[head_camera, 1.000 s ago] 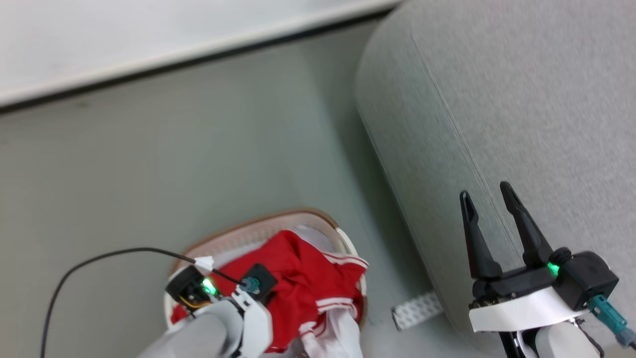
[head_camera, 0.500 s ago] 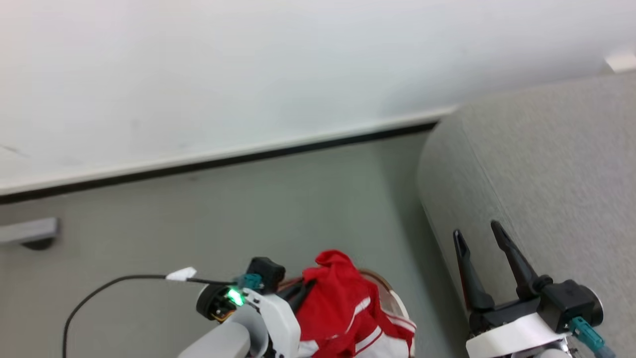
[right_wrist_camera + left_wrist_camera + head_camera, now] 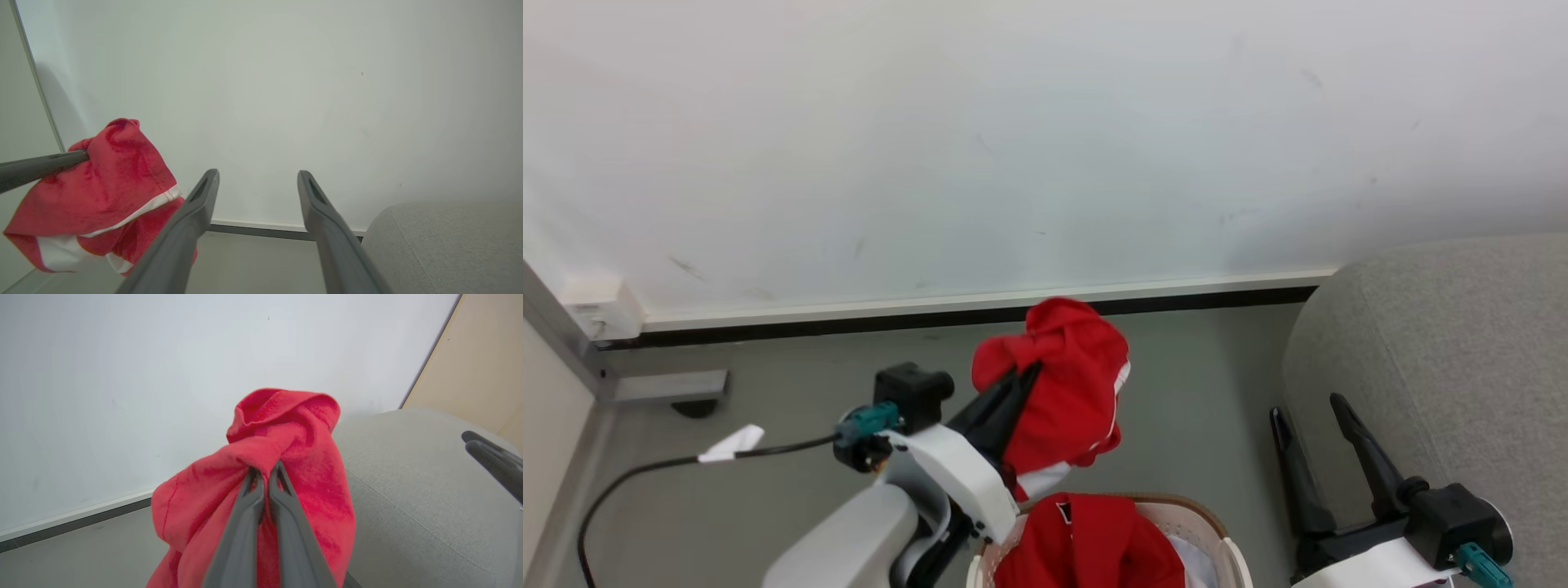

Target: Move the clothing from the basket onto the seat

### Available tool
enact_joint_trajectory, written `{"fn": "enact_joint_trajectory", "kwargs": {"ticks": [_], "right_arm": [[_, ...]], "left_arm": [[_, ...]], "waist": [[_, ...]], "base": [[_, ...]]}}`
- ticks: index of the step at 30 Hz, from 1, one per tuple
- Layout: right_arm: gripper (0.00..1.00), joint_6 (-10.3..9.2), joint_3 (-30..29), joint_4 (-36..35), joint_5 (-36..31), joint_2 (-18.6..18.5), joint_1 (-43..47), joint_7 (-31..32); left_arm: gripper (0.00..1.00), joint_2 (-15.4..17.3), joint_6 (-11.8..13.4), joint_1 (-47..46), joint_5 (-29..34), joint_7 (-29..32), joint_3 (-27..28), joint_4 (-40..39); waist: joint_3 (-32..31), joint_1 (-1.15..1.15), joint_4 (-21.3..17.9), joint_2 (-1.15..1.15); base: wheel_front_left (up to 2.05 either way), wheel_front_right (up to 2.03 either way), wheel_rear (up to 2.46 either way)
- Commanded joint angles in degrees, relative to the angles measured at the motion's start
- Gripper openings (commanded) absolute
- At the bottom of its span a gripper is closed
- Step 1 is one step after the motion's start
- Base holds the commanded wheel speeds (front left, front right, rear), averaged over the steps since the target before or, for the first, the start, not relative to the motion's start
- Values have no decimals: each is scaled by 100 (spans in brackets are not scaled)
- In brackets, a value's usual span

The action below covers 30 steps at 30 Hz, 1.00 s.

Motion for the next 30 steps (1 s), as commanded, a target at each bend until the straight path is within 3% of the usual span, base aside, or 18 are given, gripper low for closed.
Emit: {"fn": "enact_joint_trajectory", "kwargs": {"ticks": [1, 11, 17, 23, 30], "right_arm": [[100, 17, 35, -8, 49, -19, 99, -15], [100, 17, 418, -1, 179, -20, 166, -15], [100, 17, 695, -20, 194, -19, 59, -15], [100, 17, 981, 22, 98, -20, -53, -15], [100, 17, 1459, 229, -73, -22, -331, -15]], "left_arm": [[0, 112, 68, 33, -38, -1, 95, -234], [0, 616, 554, -31, -420, 257, 707, -1867], [0, 857, 745, 81, -516, 360, 894, -2338], [0, 920, 794, 182, -546, 354, 907, -2408], [0, 776, 672, 214, -528, 388, 705, -2251]], "waist": [[-70, 1, 87, 0], [-141, 1, 278, 0], [-121, 1, 304, 0], [-79, 1, 315, 0], [-25, 1, 441, 0]], "base": [[0, 0, 0], [0, 0, 0], [0, 0, 0], [0, 0, 0], [0, 0, 0]]}}
